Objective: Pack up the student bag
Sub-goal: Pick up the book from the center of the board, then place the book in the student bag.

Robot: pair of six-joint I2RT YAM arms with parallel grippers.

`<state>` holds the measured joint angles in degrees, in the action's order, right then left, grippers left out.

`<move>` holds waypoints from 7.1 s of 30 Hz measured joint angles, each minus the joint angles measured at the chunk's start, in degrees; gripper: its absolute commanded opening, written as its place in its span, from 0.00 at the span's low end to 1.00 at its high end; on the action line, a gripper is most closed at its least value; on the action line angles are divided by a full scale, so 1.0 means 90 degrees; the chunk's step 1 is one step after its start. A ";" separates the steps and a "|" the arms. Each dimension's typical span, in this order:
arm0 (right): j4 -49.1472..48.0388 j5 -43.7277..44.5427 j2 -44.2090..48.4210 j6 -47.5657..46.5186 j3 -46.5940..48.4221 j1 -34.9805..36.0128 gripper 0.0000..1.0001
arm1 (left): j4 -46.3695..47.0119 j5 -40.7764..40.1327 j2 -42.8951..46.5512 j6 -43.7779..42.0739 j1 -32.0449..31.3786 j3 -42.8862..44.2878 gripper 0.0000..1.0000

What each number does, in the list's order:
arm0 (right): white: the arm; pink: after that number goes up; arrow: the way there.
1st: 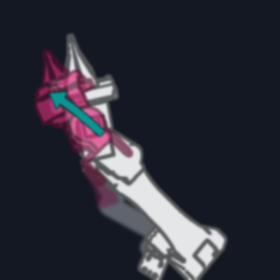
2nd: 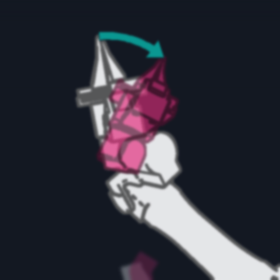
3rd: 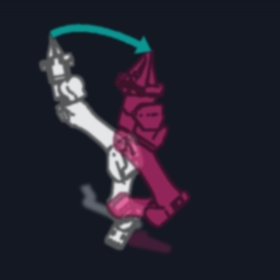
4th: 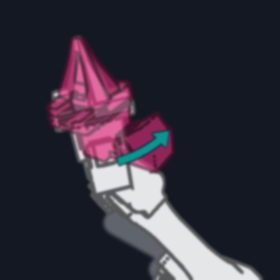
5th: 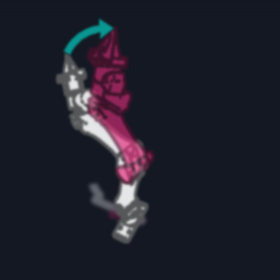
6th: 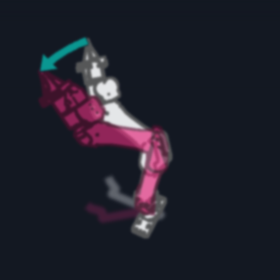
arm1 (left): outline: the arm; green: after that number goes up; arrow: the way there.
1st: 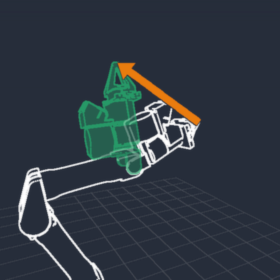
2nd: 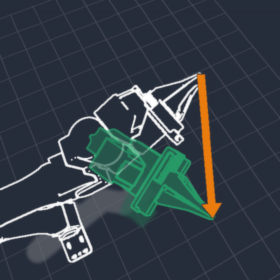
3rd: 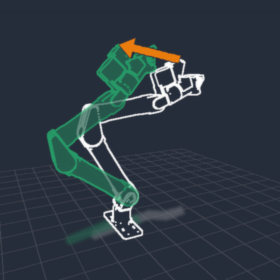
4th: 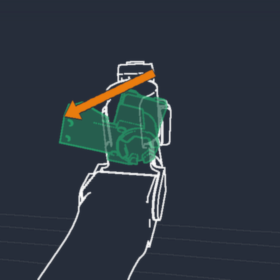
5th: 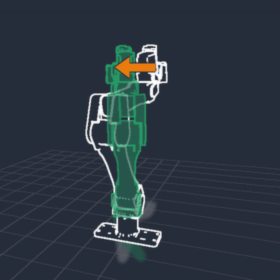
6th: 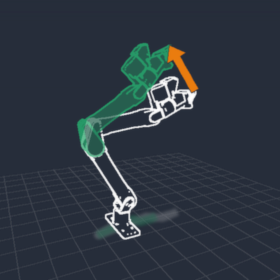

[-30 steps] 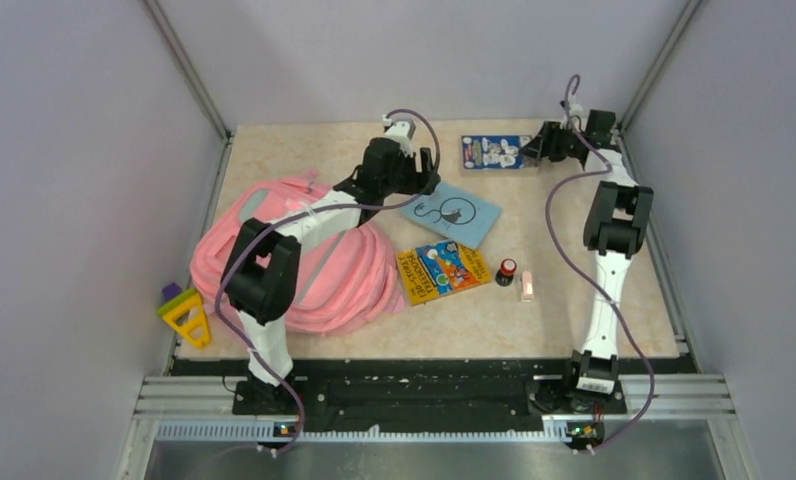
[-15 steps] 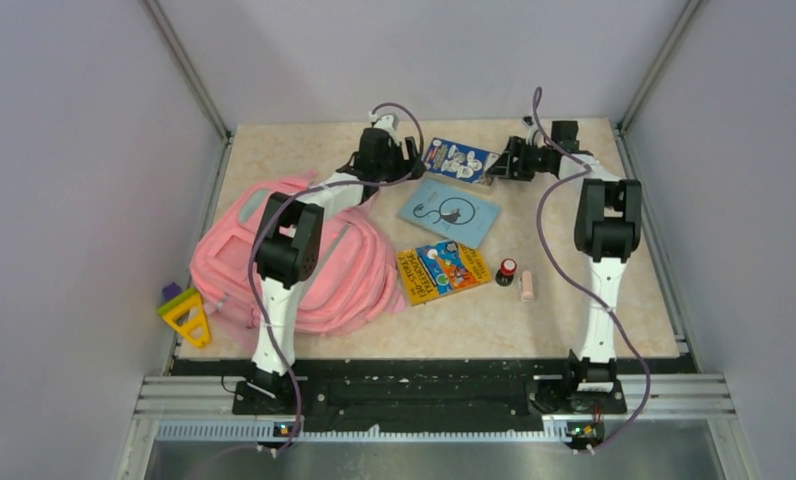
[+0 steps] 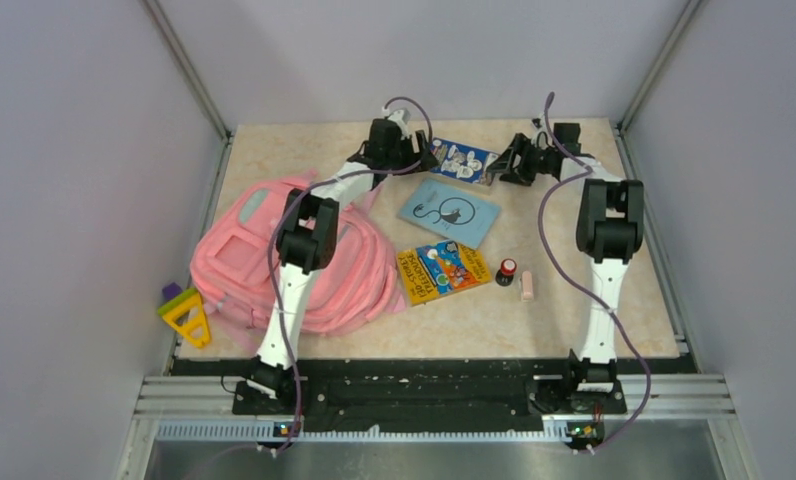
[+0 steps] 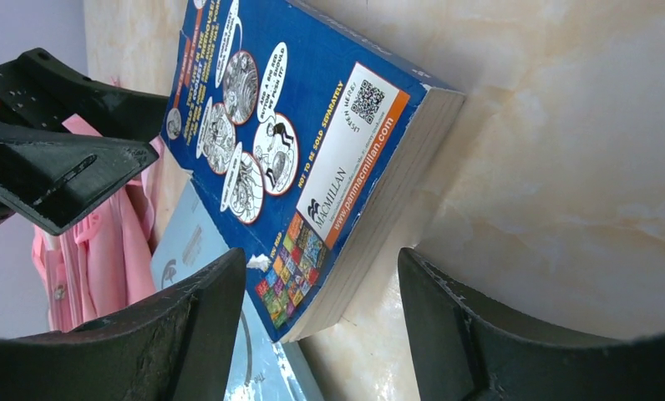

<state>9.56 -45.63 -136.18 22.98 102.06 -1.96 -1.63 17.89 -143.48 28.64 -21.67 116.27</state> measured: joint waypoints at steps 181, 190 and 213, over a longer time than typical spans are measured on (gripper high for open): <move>-0.1234 0.4680 1.0673 0.0401 -0.7686 0.3269 0.00 | -0.4850 -0.6390 0.6526 -0.0556 -0.4061 -0.6620 0.58; -0.1241 0.4605 1.0676 0.0461 -0.7728 0.3269 0.00 | -0.5518 -0.7259 0.6001 -0.0318 -0.4299 -0.6067 0.02; -0.3009 0.3487 0.9726 0.3315 -0.8670 0.4165 0.00 | -0.4983 -0.8075 0.9568 -0.2856 -0.4019 -0.5629 0.00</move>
<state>-17.52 -14.24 -48.64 52.82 24.03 35.53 -46.48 -54.78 -57.36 2.94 -57.84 65.60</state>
